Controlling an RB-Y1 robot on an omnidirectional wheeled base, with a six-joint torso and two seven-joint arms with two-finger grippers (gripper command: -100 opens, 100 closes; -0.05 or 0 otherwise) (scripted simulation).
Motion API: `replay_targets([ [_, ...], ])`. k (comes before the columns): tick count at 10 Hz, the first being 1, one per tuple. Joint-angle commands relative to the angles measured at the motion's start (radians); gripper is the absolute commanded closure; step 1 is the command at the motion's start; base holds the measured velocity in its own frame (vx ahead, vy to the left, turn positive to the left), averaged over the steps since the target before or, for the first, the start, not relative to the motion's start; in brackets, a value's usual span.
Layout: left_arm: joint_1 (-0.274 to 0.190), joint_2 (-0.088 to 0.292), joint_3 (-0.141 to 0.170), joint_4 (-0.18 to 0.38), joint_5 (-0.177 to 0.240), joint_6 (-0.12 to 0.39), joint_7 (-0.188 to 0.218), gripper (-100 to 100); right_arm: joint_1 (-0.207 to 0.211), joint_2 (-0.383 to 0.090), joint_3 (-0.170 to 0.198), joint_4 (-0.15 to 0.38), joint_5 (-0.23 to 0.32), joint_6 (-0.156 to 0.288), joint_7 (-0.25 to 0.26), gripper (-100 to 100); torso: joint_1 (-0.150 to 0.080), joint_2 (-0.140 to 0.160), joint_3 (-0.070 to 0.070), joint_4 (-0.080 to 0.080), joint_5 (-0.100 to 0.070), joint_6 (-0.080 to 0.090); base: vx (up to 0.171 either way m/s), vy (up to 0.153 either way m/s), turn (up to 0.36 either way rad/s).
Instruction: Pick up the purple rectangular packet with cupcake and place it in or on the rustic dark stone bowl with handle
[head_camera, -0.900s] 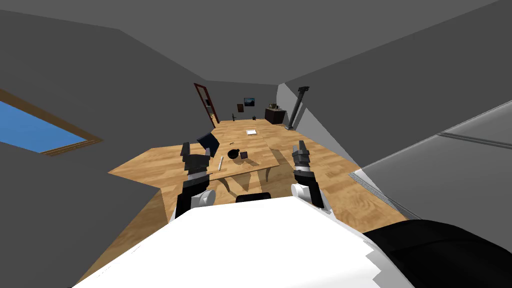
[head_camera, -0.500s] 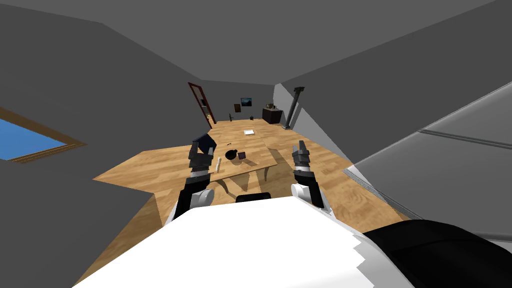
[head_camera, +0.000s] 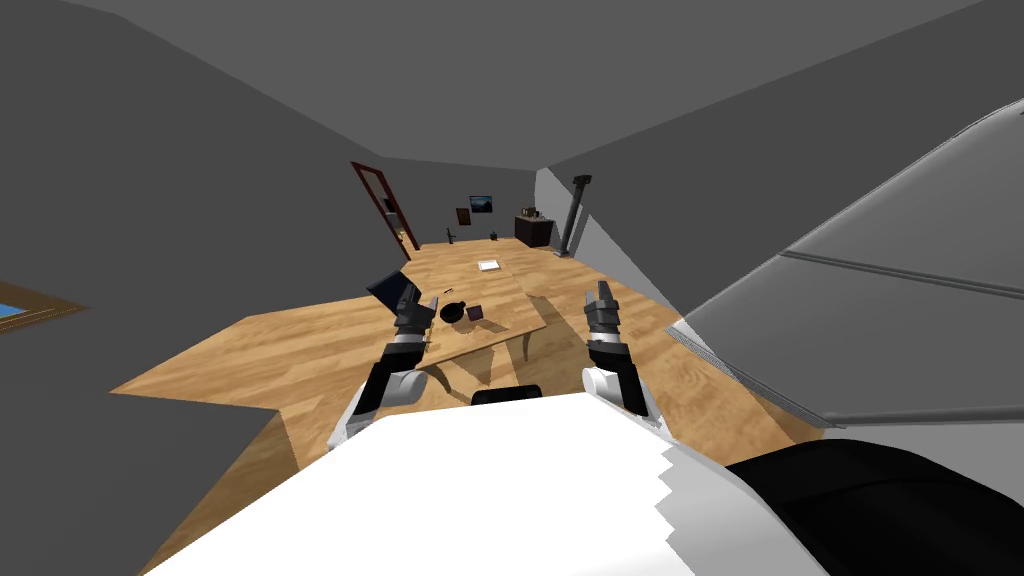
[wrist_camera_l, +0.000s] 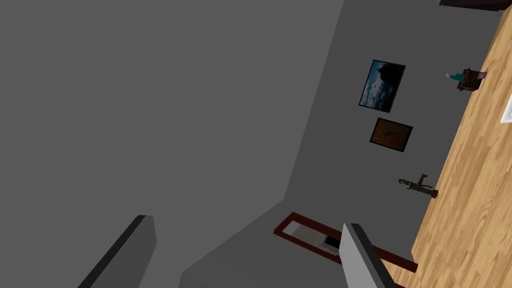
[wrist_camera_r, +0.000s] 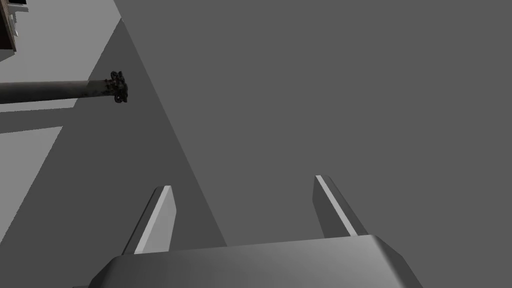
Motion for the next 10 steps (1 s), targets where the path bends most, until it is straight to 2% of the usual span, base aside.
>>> replay_targets([
  [1, -0.035, 0.027, -0.006, 0.049, 0.023, 0.037, 0.008, -100, 0.000, 0.000, 0.000, 0.000, 0.000, 0.000, 0.000, 0, 0.000, 0.000, 0.000, 0.000, 0.000, 0.000, 0.010, -0.026, -0.147],
  [2, -0.065, 0.054, -0.007, 0.083, 0.048, 0.068, 0.018, -100, 0.000, 0.000, 0.000, 0.000, 0.000, 0.000, 0.000, 0, 0.000, 0.000, 0.000, 0.000, 0.000, 0.001, 0.017, -0.028, -0.246],
  [3, -0.065, 0.054, -0.007, 0.091, 0.048, 0.073, 0.018, -100, 0.000, 0.000, 0.000, 0.000, 0.000, 0.000, 0.000, 0, 0.000, -0.001, 0.000, 0.000, 0.000, 0.001, 0.014, -0.017, -0.079],
  [4, -0.097, 0.081, -0.008, 0.136, 0.074, 0.106, 0.027, -100, 0.000, 0.000, 0.000, 0.000, 0.000, 0.000, 0.000, 0, 0.000, 0.000, 0.000, 0.000, 0.000, 0.000, 0.013, -0.027, -0.135],
  [5, -0.097, 0.081, -0.008, 0.136, 0.074, 0.112, 0.027, -100, 0.000, 0.000, 0.000, 0.000, 0.000, 0.000, 0.000, 0, 0.000, -0.001, 0.000, 0.000, 0.000, 0.000, 0.009, -0.020, -0.081],
  [6, -0.129, 0.107, -0.009, 0.183, 0.101, 0.149, 0.035, -100, 0.000, 0.000, 0.000, 0.000, 0.000, 0.000, 0.000, 0, 0.000, 0.000, 0.000, 0.000, 0.000, 0.000, 0.017, -0.024, -0.145],
  [7, -0.129, 0.107, -0.009, 0.183, 0.101, 0.154, 0.035, -100, 0.000, 0.000, 0.000, 0.000, 0.000, 0.000, 0.000, 0, 0.000, -0.001, 0.000, 0.000, 0.000, 0.000, 0.015, -0.018, -0.101],
  [8, -0.161, 0.132, -0.009, 0.224, 0.129, 0.196, 0.043, -100, 0.000, 0.000, 0.000, 0.000, 0.000, 0.000, 0.000, 0, 0.000, 0.000, 0.000, 0.000, 0.000, 0.000, 0.015, -0.024, -0.156],
  [9, -0.161, 0.132, -0.009, 0.234, 0.129, 0.200, 0.043, -100, 0.000, 0.000, 0.000, 0.000, 0.000, 0.000, 0.000, 0, 0.000, -0.001, 0.000, 0.000, 0.000, 0.000, 0.012, -0.020, -0.100],
  [10, -0.193, 0.158, -0.010, 0.286, 0.158, 0.234, 0.050, -100, 0.000, 0.000, 0.000, 0.000, 0.000, 0.000, 0.000, 0, 0.000, 0.000, 0.000, 0.000, 0.000, 0.000, 0.014, -0.025, -0.180],
])
